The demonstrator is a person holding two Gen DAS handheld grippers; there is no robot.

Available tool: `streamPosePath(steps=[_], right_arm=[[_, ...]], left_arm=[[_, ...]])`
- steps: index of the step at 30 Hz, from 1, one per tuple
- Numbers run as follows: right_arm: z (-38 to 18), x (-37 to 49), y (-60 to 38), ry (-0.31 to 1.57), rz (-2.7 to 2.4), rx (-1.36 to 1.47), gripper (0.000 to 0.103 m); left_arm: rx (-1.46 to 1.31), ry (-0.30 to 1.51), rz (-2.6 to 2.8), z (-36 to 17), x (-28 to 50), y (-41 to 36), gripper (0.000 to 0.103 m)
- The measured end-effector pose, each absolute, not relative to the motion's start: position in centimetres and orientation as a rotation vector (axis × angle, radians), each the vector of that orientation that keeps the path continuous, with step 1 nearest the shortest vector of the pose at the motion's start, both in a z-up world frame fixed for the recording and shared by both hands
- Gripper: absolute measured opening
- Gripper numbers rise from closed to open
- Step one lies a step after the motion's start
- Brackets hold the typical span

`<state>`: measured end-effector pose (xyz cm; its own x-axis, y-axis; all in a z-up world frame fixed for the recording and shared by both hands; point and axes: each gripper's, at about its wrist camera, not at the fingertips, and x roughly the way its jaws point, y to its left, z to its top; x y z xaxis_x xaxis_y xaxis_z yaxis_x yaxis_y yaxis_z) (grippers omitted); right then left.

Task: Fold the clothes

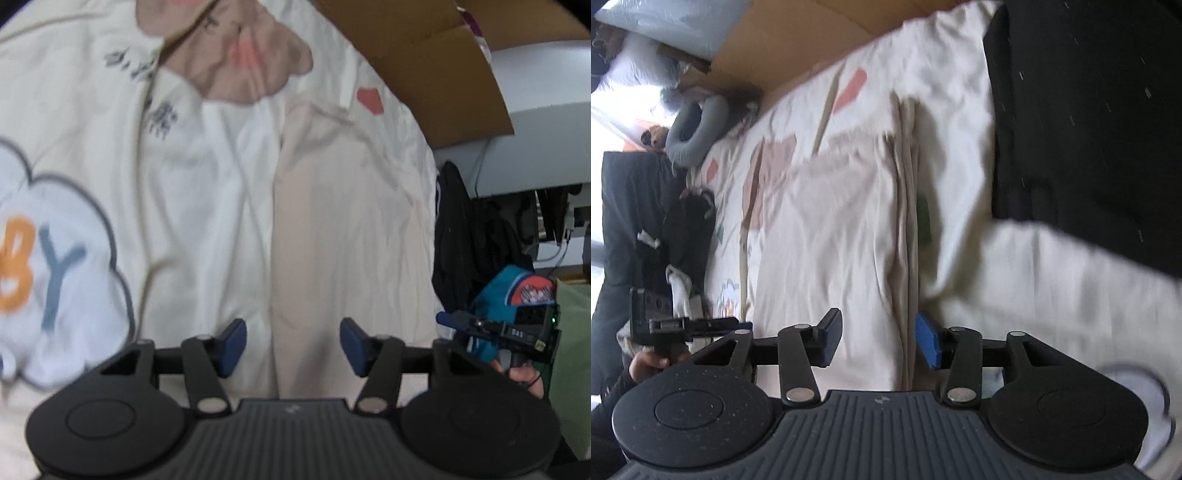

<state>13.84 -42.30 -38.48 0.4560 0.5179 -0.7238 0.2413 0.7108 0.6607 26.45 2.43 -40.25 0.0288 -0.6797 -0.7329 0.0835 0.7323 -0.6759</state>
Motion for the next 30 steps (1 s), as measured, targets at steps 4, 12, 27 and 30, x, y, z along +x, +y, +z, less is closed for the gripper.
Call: streamPosePath(steps=[4, 12, 27, 30], right_arm=[[-39.0, 16.1, -42.3, 1.102, 0.186, 0.779, 0.054], [-40.2, 19.5, -42.1, 1.101, 0.168, 0.758, 0.055], [-43.9, 22.8, -42.9, 1.040, 0.210, 0.902, 0.053], [-44.3, 23.5, -43.1, 1.025, 0.228, 0.931, 0.053]], left_arm=[[-0.549, 1.398, -0.633, -40.6, 27.8, 2.2, 0.059], [-0.554, 1.377, -0.612, -42.3, 30.2, 0.7, 0.058], [-0.659, 1.321, -0.659, -43.6, 34.9, -0.6, 0.049], [-0.676, 1.309, -0.671, -44.0, 35.7, -0.5, 0.044]])
